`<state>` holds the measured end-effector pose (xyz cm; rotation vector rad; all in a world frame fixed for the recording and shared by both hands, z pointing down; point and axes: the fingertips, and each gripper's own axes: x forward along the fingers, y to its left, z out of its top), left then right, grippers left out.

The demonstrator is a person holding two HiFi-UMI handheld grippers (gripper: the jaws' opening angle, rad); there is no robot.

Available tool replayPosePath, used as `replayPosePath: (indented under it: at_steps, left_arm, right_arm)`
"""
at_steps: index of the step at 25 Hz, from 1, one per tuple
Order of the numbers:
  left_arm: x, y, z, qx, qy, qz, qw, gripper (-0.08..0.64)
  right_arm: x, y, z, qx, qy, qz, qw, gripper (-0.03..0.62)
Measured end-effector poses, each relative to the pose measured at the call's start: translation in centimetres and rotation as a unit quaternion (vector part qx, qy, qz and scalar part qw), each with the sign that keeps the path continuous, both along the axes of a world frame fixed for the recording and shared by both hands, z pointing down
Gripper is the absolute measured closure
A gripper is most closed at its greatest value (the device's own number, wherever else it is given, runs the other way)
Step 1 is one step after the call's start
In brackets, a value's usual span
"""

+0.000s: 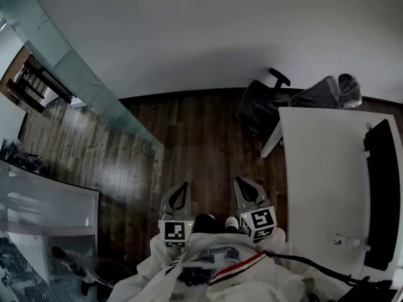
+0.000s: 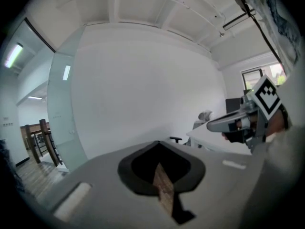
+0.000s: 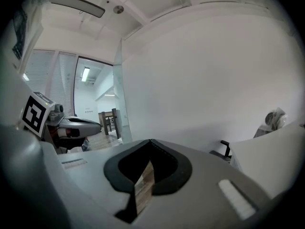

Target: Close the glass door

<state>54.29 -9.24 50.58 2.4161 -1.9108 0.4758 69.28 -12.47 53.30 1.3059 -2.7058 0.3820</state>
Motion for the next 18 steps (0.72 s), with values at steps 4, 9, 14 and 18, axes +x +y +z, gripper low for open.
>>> replayPosePath:
  at_steps: [4,9,14,18]
  left_arm:
    - [-1.4,-2.3,1.8,-0.016,0.006,-0.003,0.9998,0.558]
    - [-3.6,-7.1,4.3,-0.031,0.019,-0.001,0.9993,0.558]
    - [-7.2,-14.1,4.0,-0.029,0.039,-0.008,0.9988,0.558]
    - [-10.9,-18.9,1.9,-0.003,0.035,-0.015,0.9993,0.558]
  right_arm:
    - [-1.9,-2.4,1.9,-0.034,-0.004,-0.018,0.999,0.586]
    - [-4.5,-6.1,3.8,-0.048,0.018,-0.034,0.998,0.586]
    - [-7.7,-12.4,4.1,-0.066,0.029,-0.034,0.997,0.586]
    - [-11.4,-17.4,2.2,-0.036,0.04,-0.045,0.998,0.586]
